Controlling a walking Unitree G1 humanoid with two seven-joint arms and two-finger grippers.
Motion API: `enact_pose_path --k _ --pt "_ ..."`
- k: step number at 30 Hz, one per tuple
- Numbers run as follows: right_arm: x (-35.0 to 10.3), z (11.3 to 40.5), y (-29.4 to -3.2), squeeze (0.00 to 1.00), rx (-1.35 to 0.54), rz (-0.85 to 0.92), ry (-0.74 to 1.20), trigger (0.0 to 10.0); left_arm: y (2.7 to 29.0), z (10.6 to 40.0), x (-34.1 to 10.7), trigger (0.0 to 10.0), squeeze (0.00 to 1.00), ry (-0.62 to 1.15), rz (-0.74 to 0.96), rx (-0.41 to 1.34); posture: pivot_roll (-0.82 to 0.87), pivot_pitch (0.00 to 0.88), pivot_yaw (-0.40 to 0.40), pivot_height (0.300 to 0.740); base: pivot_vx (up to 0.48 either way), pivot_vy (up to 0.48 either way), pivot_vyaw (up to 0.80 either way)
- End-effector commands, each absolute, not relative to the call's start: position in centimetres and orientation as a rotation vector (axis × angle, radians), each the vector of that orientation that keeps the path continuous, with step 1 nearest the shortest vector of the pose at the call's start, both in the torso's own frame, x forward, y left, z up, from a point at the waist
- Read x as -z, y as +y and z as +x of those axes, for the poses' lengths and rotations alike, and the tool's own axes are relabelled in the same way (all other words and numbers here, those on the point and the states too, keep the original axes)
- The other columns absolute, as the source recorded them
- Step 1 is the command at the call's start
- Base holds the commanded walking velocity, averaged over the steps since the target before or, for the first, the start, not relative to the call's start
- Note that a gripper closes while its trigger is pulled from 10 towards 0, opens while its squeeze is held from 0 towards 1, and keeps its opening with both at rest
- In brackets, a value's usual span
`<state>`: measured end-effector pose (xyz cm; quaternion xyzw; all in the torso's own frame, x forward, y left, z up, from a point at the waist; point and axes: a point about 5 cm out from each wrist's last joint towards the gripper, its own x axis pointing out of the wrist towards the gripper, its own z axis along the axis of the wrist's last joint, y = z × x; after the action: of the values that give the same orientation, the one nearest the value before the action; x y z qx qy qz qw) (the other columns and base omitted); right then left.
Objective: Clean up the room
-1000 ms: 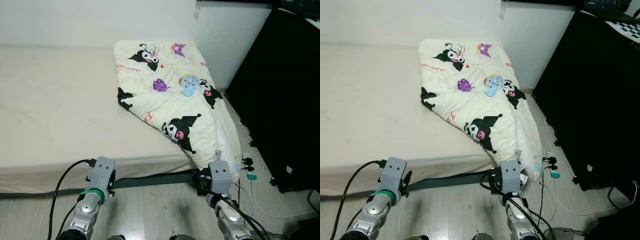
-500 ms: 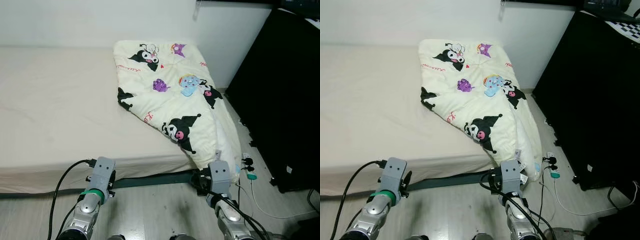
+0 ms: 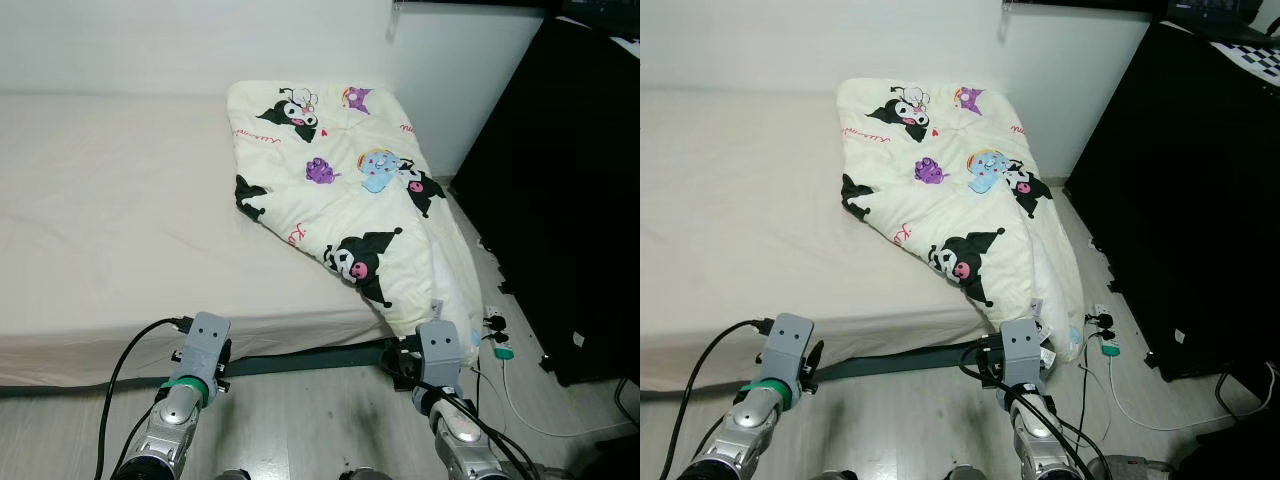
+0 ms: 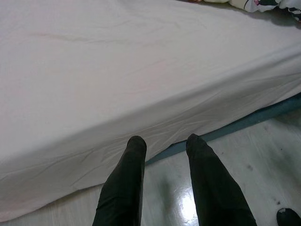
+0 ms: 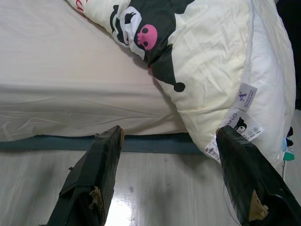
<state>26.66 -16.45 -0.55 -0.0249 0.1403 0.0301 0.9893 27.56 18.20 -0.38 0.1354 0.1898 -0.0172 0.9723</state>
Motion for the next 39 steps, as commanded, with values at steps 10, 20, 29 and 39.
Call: enact_pose_path --k 10,20,29,39 --pt "1.04 26.29 -16.78 0.0 -0.047 -0.045 0.312 10.0 18.14 27.01 1.01 10.0 0.0 0.41 0.285 0.046 0.01 0.038 -0.021 0.74 0.0 0.0 0.0" --pt "1.06 26.27 -16.77 0.0 -0.046 -0.043 0.313 10.0 18.16 26.98 1.02 10.0 0.0 0.41 0.285 0.045 0.01 0.04 -0.022 0.74 0.0 0.0 0.0" --pt "1.05 26.31 -16.74 0.0 -0.045 -0.042 0.313 10.0 18.13 26.96 1.07 10.0 0.0 0.413 0.287 0.05 0.01 0.039 -0.021 0.74 0.0 0.0 0.0" --pt "1.02 26.34 -16.67 0.0 -0.047 -0.042 0.312 10.0 17.95 27.05 1.01 10.0 0.0 0.409 0.289 0.058 0.01 0.04 -0.019 0.74 0.0 0.0 0.0"
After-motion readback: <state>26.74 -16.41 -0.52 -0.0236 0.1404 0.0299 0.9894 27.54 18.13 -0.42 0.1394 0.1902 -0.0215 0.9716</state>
